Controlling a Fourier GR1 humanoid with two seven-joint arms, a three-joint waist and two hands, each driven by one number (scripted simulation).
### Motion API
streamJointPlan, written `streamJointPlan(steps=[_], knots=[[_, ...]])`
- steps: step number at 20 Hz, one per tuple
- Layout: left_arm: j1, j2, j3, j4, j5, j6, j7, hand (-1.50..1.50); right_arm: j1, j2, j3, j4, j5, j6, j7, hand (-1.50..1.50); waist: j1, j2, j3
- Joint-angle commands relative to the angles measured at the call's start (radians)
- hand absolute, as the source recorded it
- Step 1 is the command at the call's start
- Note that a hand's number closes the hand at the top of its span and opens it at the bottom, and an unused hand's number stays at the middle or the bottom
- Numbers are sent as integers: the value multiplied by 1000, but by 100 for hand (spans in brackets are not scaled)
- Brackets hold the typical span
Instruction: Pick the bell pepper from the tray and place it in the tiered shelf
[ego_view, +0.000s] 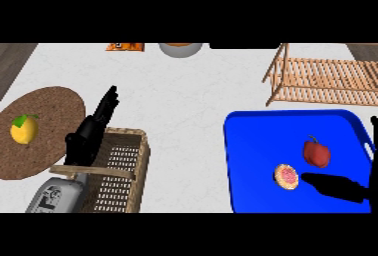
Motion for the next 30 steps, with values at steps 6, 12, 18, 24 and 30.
streamJointPlan(steps=[6, 12, 18, 24, 30], knots=[[37, -1, 56, 12, 31, -70, -30, 0, 7, 82, -14, 10, 64, 70, 58, -150, -5, 5, -7], [24, -42, 30, -5, -30, -38, 6, 0, -93, 126, -82, 248, 65, 28, -65, -150, 0, 6, -6], [31, -47, 64, 36, -30, -62, -48, 0, -81, 171, -33, 169, 142, 111, 29, -150, -2, 6, -7], [-4, -101, 49, 9, -67, -22, 23, 0, -3, 160, -120, 271, 104, 25, -159, -150, -6, 5, -6], [51, -119, 34, -43, -92, -34, 19, 0, -33, 206, -129, 289, 121, 42, -150, -150, -4, 5, -6]])
